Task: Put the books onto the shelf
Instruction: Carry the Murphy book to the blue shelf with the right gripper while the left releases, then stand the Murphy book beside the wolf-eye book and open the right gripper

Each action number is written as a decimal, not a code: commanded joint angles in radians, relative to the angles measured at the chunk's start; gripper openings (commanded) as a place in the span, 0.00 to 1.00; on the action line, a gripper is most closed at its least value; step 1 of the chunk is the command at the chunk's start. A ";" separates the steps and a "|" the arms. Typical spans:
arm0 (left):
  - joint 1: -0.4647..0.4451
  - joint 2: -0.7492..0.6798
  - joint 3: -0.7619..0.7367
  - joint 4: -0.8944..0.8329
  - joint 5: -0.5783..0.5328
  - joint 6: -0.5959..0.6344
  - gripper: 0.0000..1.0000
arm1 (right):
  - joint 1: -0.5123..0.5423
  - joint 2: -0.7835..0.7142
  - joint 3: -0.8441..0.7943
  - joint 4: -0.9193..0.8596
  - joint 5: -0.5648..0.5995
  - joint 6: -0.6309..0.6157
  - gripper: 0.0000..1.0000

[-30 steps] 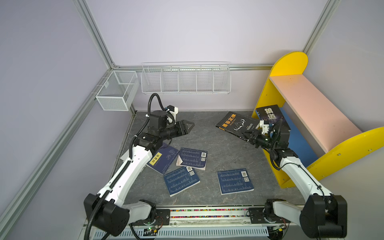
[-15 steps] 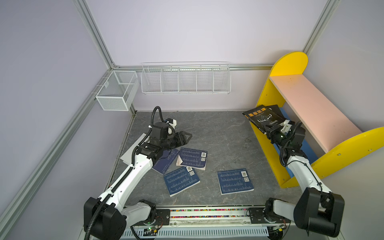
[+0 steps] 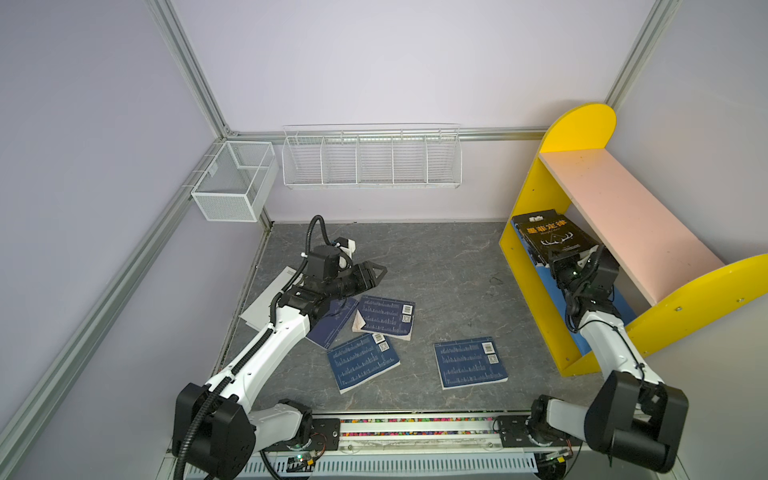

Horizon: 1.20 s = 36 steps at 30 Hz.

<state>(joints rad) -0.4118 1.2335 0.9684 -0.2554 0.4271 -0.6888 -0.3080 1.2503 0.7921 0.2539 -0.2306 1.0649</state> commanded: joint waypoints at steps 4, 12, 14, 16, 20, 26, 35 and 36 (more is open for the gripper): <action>0.000 0.023 -0.011 0.036 0.006 -0.011 0.65 | -0.013 0.076 0.042 0.237 0.054 0.027 0.06; -0.002 0.067 -0.009 0.066 0.001 -0.030 0.64 | -0.008 0.222 0.118 0.280 0.020 0.022 0.06; -0.001 0.078 -0.011 0.077 0.001 -0.035 0.64 | -0.001 0.244 0.133 0.276 -0.001 0.013 0.06; -0.001 0.089 -0.013 0.088 0.001 -0.041 0.64 | 0.003 0.255 0.143 0.259 -0.024 0.001 0.06; -0.002 0.110 -0.001 0.091 0.009 -0.039 0.64 | 0.007 0.262 0.149 0.220 -0.073 -0.027 0.06; -0.001 0.135 0.018 0.085 0.022 -0.032 0.63 | 0.012 0.272 0.133 0.230 -0.058 -0.027 0.06; -0.002 0.129 -0.006 0.093 0.013 -0.041 0.63 | 0.020 0.307 0.133 0.295 -0.010 0.021 0.06; -0.002 0.127 -0.010 0.094 0.011 -0.041 0.63 | 0.018 0.304 0.126 0.303 0.000 0.031 0.06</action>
<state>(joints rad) -0.4126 1.3643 0.9665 -0.1814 0.4423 -0.7254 -0.2928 1.5528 0.9051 0.4633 -0.2657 1.0706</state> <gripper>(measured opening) 0.634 0.170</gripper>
